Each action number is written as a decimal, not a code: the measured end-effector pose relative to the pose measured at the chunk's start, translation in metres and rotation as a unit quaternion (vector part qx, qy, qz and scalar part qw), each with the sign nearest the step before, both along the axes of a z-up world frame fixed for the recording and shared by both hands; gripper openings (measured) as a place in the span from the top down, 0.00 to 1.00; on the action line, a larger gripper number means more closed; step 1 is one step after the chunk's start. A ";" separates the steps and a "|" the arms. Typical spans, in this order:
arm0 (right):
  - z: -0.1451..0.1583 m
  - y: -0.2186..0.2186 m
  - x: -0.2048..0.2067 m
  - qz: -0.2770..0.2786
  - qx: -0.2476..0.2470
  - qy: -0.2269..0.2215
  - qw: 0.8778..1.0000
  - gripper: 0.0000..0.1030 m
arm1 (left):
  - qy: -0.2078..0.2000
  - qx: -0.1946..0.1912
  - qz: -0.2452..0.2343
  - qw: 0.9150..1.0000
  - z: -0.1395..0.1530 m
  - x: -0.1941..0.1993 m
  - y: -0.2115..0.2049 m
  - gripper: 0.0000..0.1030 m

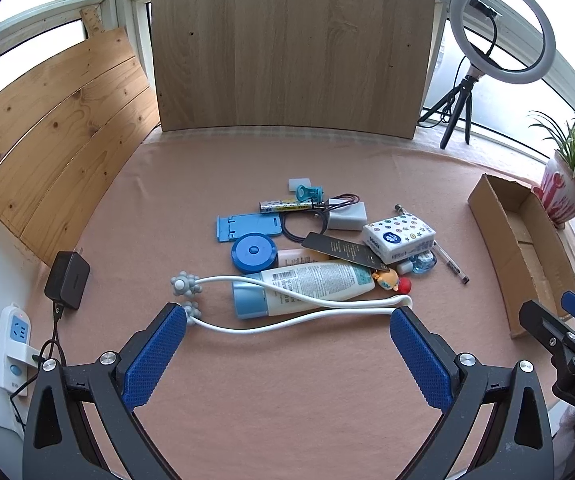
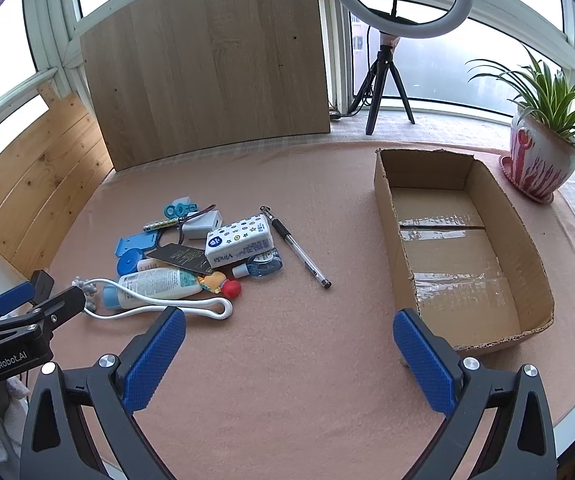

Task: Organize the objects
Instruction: 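Move the right tool toward the white massager with grey roller heads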

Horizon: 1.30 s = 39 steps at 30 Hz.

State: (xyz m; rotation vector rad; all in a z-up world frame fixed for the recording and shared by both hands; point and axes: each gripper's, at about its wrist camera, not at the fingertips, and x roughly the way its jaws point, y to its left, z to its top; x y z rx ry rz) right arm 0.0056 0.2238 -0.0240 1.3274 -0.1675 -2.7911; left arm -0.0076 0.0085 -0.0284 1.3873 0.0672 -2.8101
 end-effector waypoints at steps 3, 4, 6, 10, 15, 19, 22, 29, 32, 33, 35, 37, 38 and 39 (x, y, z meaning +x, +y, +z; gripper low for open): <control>0.000 0.000 0.000 0.000 0.000 -0.002 1.000 0.01 | -0.004 0.002 0.001 1.000 -0.003 -0.001 -0.003 0.00; 0.000 -0.001 0.000 0.001 0.000 -0.002 1.000 0.01 | -0.005 0.003 0.002 1.000 -0.004 -0.002 -0.003 0.00; -0.001 -0.001 -0.001 0.001 0.000 -0.003 1.000 0.01 | -0.006 0.003 0.002 1.000 -0.006 -0.002 -0.005 0.00; -0.003 -0.002 -0.002 0.004 -0.001 -0.006 1.000 0.01 | -0.010 0.005 0.004 1.000 -0.010 -0.005 -0.008 0.00; -0.005 -0.005 -0.003 0.012 -0.002 -0.011 1.000 0.01 | -0.015 0.007 0.008 1.000 -0.014 -0.009 -0.015 0.00; -0.009 -0.004 -0.006 0.014 -0.006 -0.018 1.000 0.01 | -0.016 0.012 0.024 1.000 -0.017 -0.013 -0.028 0.00; -0.011 -0.003 -0.008 0.015 -0.009 -0.023 1.000 0.01 | -0.018 0.016 0.038 0.999 -0.020 -0.017 -0.041 0.00; -0.015 -0.010 -0.012 0.032 0.001 -0.023 0.999 0.01 | -0.021 0.010 0.073 0.997 -0.027 -0.025 -0.078 0.00; -0.018 -0.015 -0.013 0.044 0.007 -0.024 0.999 0.01 | -0.020 -0.001 0.085 0.996 -0.030 -0.031 -0.093 0.00; -0.019 -0.016 -0.014 0.048 0.007 -0.024 0.999 0.01 | -0.020 0.000 0.087 0.996 -0.030 -0.033 -0.097 0.00; -0.021 -0.019 -0.017 0.055 0.008 -0.026 0.998 0.01 | -0.020 0.002 0.091 0.996 -0.031 -0.040 -0.104 0.00; -0.024 -0.022 -0.020 0.058 0.013 -0.028 0.998 0.01 | -0.020 0.004 0.089 0.996 -0.032 -0.049 -0.109 0.00; -0.025 -0.023 -0.020 0.059 0.015 -0.029 0.998 0.01 | -0.022 0.001 0.086 0.996 -0.033 -0.055 -0.109 0.00; -0.027 -0.024 -0.021 0.061 0.014 -0.031 0.998 0.01 | -0.023 -0.002 0.082 0.996 -0.034 -0.061 -0.109 0.00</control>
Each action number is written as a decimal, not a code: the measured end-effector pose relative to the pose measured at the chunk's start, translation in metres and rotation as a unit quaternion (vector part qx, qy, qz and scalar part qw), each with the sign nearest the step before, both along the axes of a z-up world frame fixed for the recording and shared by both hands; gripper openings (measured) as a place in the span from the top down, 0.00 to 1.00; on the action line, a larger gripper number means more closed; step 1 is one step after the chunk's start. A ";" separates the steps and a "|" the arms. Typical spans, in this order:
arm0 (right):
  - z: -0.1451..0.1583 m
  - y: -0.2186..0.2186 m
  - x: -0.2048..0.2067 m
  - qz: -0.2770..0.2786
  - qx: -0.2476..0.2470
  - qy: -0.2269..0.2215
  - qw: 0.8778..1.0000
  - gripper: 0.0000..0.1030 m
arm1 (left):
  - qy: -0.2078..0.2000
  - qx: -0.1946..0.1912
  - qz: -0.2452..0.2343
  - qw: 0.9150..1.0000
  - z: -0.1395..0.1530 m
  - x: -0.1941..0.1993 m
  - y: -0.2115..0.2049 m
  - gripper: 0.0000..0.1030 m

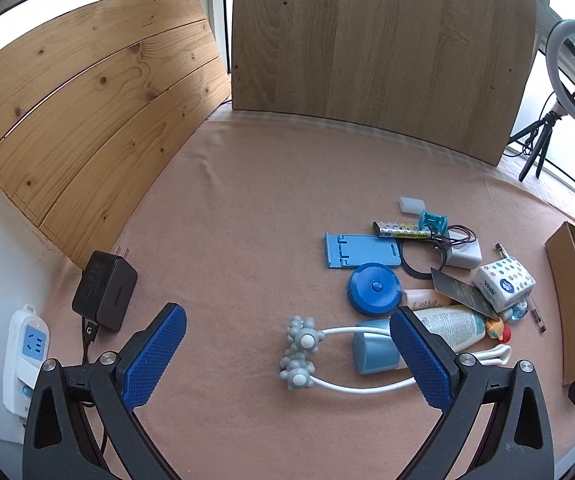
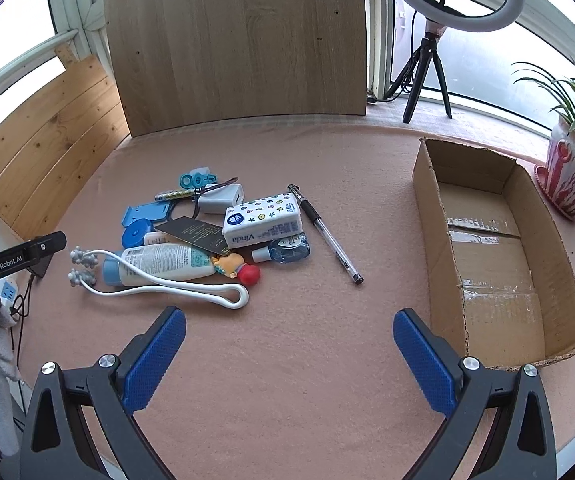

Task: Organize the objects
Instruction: 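Move the right tool toward the white massager with grey roller heads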

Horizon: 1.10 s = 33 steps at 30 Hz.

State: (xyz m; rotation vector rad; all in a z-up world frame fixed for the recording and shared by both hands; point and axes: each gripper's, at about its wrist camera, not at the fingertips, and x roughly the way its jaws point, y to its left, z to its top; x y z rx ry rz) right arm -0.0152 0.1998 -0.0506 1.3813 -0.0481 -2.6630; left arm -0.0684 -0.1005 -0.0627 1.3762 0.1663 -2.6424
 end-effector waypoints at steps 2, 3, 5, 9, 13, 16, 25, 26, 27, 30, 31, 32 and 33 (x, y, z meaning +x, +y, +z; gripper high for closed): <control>-0.002 -0.001 0.000 0.002 -0.005 -0.005 1.000 0.01 | -0.009 -0.009 -0.012 1.000 -0.005 -0.014 0.002 0.00; -0.004 -0.001 0.000 0.003 -0.007 -0.008 1.000 0.01 | -0.014 -0.014 -0.018 1.000 -0.008 -0.021 0.004 0.00; -0.006 -0.001 -0.001 0.004 -0.012 -0.014 1.000 0.01 | -0.024 -0.020 -0.023 0.999 -0.014 -0.032 0.005 0.00; -0.009 0.003 -0.001 -0.001 -0.028 -0.027 0.999 0.03 | -0.051 -0.040 -0.045 0.997 -0.028 -0.048 0.013 0.00; -0.011 0.007 0.000 -0.008 -0.034 -0.032 0.999 0.03 | -0.067 -0.058 -0.060 0.994 -0.037 -0.056 0.017 0.00; -0.014 0.009 0.000 -0.013 -0.039 -0.037 0.998 0.03 | -0.077 -0.064 -0.066 0.993 -0.043 -0.060 0.017 0.00; -0.018 0.005 -0.003 -0.005 -0.039 -0.045 0.998 0.03 | -0.093 -0.071 -0.095 0.989 -0.057 -0.046 0.024 0.00; -0.019 0.004 -0.003 -0.004 -0.039 -0.046 0.998 0.03 | -0.093 -0.065 -0.093 0.989 -0.057 -0.042 0.023 0.00; -0.019 0.004 -0.003 -0.004 -0.039 -0.047 0.998 0.03 | -0.093 -0.059 -0.092 0.990 -0.057 -0.038 0.022 0.00; -0.021 0.002 -0.004 0.000 -0.040 -0.049 0.998 0.03 | -0.092 -0.042 -0.088 0.991 -0.059 -0.024 0.019 0.00; -0.021 0.001 -0.005 0.002 -0.040 -0.050 0.998 0.03 | -0.092 -0.038 -0.087 0.991 -0.060 -0.018 0.019 0.00; -0.021 0.000 -0.005 0.004 -0.040 -0.051 0.998 0.03 | -0.090 -0.035 -0.085 0.992 -0.060 -0.012 0.018 0.00; -0.021 -0.001 -0.006 0.006 -0.041 -0.051 0.998 0.03 | -0.088 -0.030 -0.082 0.992 -0.061 -0.005 0.017 0.00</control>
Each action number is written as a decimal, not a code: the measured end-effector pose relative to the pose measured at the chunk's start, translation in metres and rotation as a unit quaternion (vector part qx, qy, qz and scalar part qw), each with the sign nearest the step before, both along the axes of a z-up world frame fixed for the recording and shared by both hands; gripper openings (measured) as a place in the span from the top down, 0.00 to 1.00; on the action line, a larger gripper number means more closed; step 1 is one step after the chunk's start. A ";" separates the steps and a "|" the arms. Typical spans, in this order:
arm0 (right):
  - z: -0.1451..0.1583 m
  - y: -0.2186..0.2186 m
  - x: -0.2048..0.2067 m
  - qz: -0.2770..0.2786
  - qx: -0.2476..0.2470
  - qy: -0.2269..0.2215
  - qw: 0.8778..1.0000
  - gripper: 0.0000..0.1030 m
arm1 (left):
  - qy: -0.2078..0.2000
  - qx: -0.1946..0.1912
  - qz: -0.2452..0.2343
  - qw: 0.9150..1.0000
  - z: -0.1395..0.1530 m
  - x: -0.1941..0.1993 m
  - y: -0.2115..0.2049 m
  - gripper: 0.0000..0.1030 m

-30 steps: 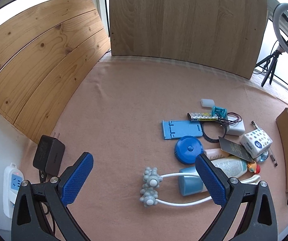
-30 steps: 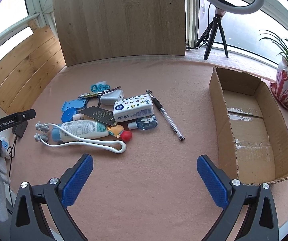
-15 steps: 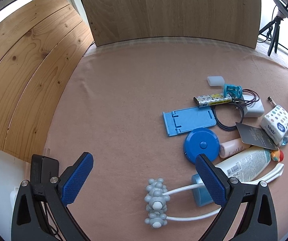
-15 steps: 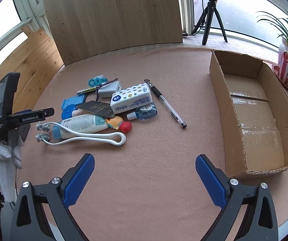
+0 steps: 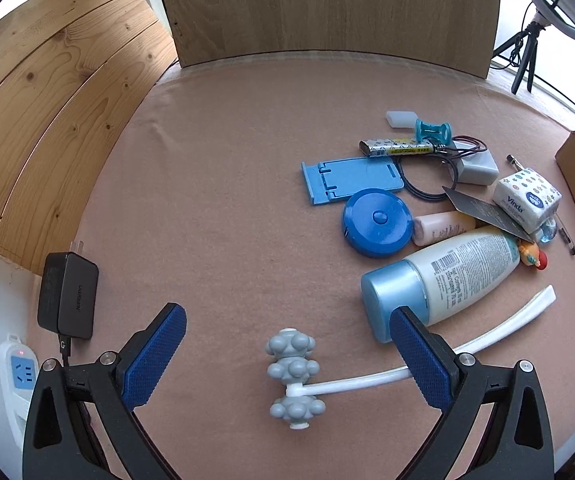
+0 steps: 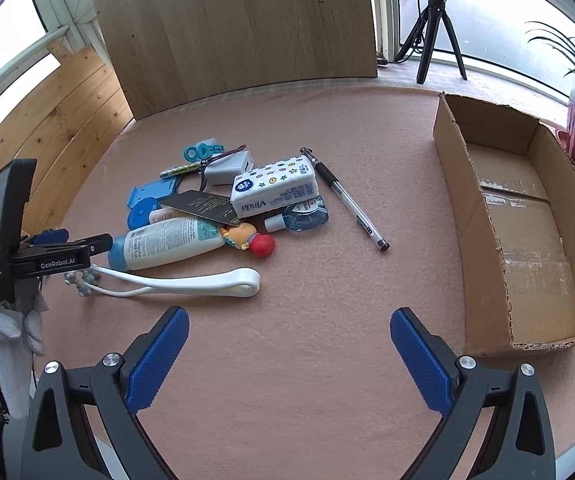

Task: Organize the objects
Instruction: 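Move the right tool toward the white massager with grey roller heads, then close the right gripper on the white massager's looped handle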

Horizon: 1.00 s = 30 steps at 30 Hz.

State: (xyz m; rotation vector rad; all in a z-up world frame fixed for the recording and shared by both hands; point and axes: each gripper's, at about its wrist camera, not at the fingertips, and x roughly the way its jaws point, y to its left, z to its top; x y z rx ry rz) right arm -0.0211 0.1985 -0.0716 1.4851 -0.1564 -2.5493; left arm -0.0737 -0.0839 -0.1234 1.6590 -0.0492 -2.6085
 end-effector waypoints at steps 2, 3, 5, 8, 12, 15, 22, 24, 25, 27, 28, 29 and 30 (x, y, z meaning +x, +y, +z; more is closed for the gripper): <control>0.000 -0.002 -0.001 0.006 -0.001 0.001 1.000 0.03 | 0.001 0.011 0.014 1.000 -0.001 0.012 -0.004 0.00; 0.000 -0.004 -0.002 0.009 -0.002 0.000 1.000 0.03 | 0.002 0.020 0.022 1.000 -0.002 0.018 -0.008 0.00; -0.001 -0.007 -0.005 0.018 -0.005 -0.002 1.000 0.03 | -0.005 0.036 0.040 0.999 -0.005 0.029 -0.014 0.00; 0.000 -0.012 -0.013 0.032 -0.002 0.001 0.999 0.03 | 0.007 0.044 0.060 0.997 -0.003 0.048 -0.021 0.01; 0.000 -0.025 -0.024 0.065 0.003 0.002 0.998 0.03 | 0.023 0.046 0.087 0.995 0.005 0.069 -0.033 0.01; -0.003 -0.040 -0.031 0.101 0.013 0.001 0.995 0.03 | 0.033 0.055 0.105 0.992 0.015 0.084 -0.040 0.01; -0.025 -0.070 -0.048 0.173 0.034 -0.030 0.984 0.24 | 0.033 0.098 0.117 0.988 0.012 0.110 -0.027 0.01; -0.030 -0.077 -0.052 0.193 0.042 -0.041 0.979 0.24 | 0.029 0.102 0.121 0.987 0.006 0.114 -0.018 0.01; -0.033 -0.081 -0.053 0.206 0.042 -0.048 0.977 0.24 | 0.027 0.107 0.125 0.986 0.004 0.114 -0.015 0.01; -0.038 -0.087 -0.056 0.226 0.040 -0.065 0.971 0.24 | 0.030 0.117 0.132 0.984 -0.002 0.115 -0.008 0.01; -0.040 -0.089 -0.058 0.233 0.038 -0.073 0.969 0.24 | 0.034 0.118 0.137 0.983 -0.004 0.115 -0.006 0.01; -0.043 -0.089 -0.060 0.236 0.035 -0.083 0.968 0.24 | 0.039 0.120 0.146 0.981 -0.006 0.115 -0.005 0.01; -0.048 -0.090 -0.062 0.238 0.032 -0.096 0.966 0.24 | 0.045 0.126 0.157 0.979 -0.009 0.116 -0.006 0.01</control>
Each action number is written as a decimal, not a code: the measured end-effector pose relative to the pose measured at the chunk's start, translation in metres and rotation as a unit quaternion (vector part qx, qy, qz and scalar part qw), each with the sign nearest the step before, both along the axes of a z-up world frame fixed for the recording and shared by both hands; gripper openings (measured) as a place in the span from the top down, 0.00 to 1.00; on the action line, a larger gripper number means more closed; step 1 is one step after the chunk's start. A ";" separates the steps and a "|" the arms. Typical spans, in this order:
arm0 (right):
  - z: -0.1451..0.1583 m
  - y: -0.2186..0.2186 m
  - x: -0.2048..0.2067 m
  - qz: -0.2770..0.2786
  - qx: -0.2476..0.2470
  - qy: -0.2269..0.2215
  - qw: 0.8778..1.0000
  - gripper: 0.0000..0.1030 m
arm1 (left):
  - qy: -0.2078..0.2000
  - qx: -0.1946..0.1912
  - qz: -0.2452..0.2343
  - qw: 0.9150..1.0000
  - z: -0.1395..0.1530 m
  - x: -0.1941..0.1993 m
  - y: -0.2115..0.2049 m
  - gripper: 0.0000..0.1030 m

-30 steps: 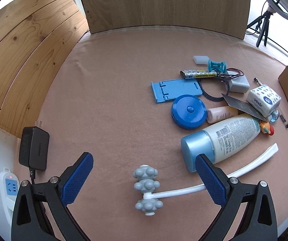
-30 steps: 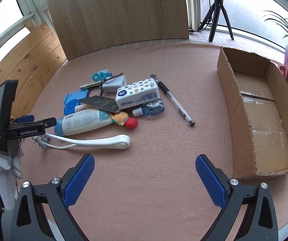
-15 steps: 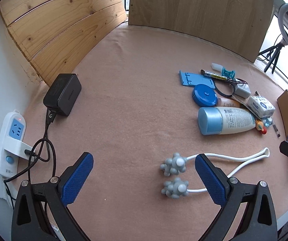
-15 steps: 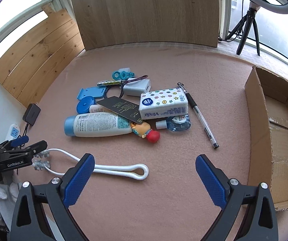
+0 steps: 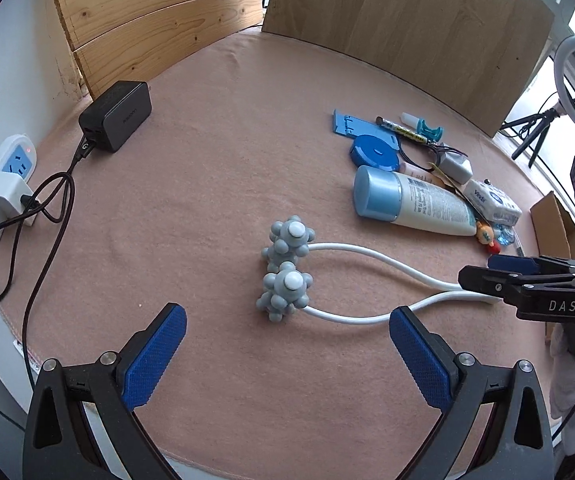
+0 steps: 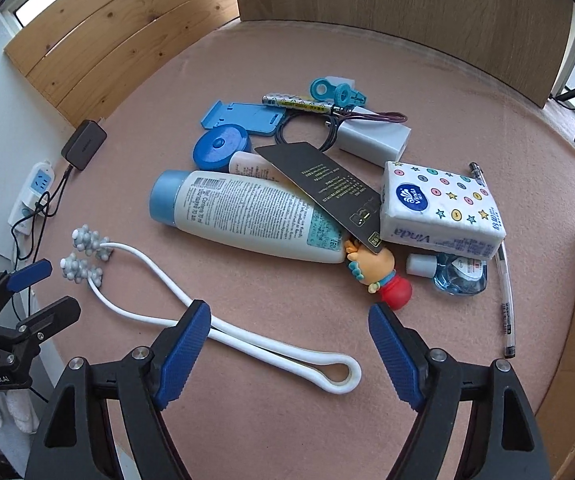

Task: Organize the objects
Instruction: 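Close the right gripper on the white massager's looped handle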

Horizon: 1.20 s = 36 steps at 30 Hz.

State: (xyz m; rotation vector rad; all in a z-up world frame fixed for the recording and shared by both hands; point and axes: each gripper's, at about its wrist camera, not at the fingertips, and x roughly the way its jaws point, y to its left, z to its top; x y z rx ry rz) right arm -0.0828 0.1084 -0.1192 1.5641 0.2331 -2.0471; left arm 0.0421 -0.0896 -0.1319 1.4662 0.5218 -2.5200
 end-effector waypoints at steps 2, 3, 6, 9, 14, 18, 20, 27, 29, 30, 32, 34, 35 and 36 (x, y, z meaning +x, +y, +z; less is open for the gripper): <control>-0.011 -0.002 -0.004 0.000 0.004 -0.032 0.999 0.25 | 0.007 0.021 0.023 0.999 -0.007 0.003 -0.003 0.01; -0.012 -0.004 -0.004 0.001 0.008 -0.031 1.000 0.26 | 0.008 0.031 0.031 0.999 -0.010 0.005 -0.005 0.01; -0.014 -0.019 0.000 0.032 0.041 -0.023 0.998 0.27 | 0.016 0.042 0.050 0.998 -0.020 0.011 -0.010 0.01; -0.014 -0.029 0.008 0.055 0.050 -0.023 0.997 0.28 | 0.035 0.041 0.061 0.997 -0.021 0.016 -0.013 0.01; -0.017 -0.043 0.025 0.093 0.083 -0.015 0.992 0.31 | 0.043 0.046 0.071 0.996 -0.020 0.018 -0.015 0.01; -0.019 -0.050 0.045 0.122 0.098 -0.005 0.988 0.32 | 0.042 0.049 0.066 0.996 -0.019 0.014 -0.013 0.01; -0.019 -0.051 0.051 0.130 0.100 -0.002 0.986 0.32 | 0.042 0.045 0.064 0.996 -0.018 0.013 -0.012 0.01; -0.016 -0.051 0.060 0.147 0.079 -0.017 0.986 0.39 | 0.039 0.038 0.078 0.995 -0.016 0.024 -0.018 0.01; -0.015 -0.052 0.062 0.160 0.075 -0.015 0.984 0.39 | 0.038 0.036 0.088 0.995 -0.017 0.032 -0.024 0.01; -0.015 -0.052 0.063 0.165 0.073 -0.011 0.983 0.40 | 0.033 0.037 0.091 0.995 -0.018 0.035 -0.026 0.01; -0.014 -0.051 0.060 0.170 0.065 -0.007 0.983 0.40 | 0.027 0.032 0.093 0.995 -0.019 0.040 -0.030 0.01; -0.013 -0.049 0.056 0.169 0.051 -0.006 0.984 0.40 | 0.020 0.026 0.091 0.995 -0.019 0.041 -0.032 0.01; -0.012 -0.048 0.055 0.172 0.046 -0.003 0.984 0.40 | 0.018 0.025 0.089 0.996 -0.019 0.040 -0.032 0.01; -0.012 -0.049 0.055 0.176 0.045 -0.002 0.983 0.40 | 0.017 0.026 0.088 0.996 -0.019 0.040 -0.032 0.01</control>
